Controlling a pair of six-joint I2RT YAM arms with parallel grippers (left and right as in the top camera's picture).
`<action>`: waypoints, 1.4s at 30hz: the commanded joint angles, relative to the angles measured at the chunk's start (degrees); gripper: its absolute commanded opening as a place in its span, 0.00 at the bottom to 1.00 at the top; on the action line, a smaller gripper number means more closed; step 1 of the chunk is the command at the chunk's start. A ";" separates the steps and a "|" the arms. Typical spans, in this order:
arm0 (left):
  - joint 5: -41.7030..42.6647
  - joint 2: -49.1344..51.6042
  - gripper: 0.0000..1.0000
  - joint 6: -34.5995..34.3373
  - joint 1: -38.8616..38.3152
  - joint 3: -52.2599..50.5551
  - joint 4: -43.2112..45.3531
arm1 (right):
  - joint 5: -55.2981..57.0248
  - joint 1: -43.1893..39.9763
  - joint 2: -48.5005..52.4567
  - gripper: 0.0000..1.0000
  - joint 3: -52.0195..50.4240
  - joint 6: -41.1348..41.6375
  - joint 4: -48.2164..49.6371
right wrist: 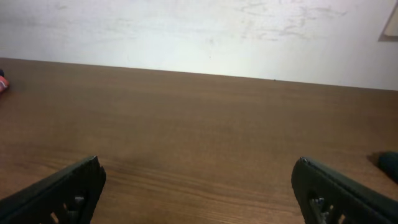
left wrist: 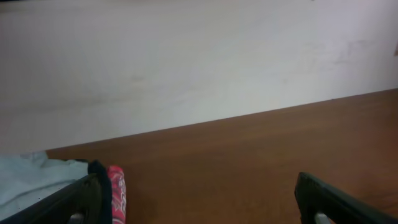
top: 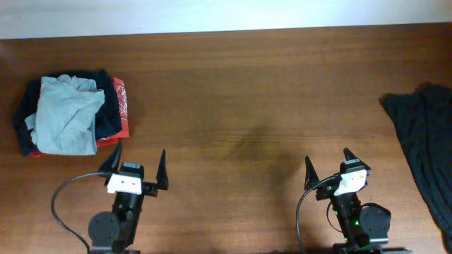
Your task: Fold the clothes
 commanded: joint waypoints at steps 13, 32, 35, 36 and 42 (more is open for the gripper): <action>-3.45 -13.35 0.99 2.25 0.15 -4.24 -19.06 | 0.48 0.31 -0.37 0.99 -0.26 0.09 -0.44; -3.30 -16.22 0.99 2.23 0.11 -4.24 -18.75 | 0.48 0.31 -0.37 0.99 -0.26 0.09 -0.44; -3.30 -16.22 0.99 2.21 0.11 -4.22 -18.75 | 0.48 0.31 -0.37 0.99 -0.26 0.09 -0.44; -3.28 -16.22 0.99 2.23 0.11 -4.24 -18.75 | 0.48 0.31 -0.37 0.99 -0.26 0.09 -0.44; -3.30 -16.22 0.99 2.23 0.11 -4.24 -18.75 | 0.48 0.31 -0.37 0.99 -0.26 0.09 -0.44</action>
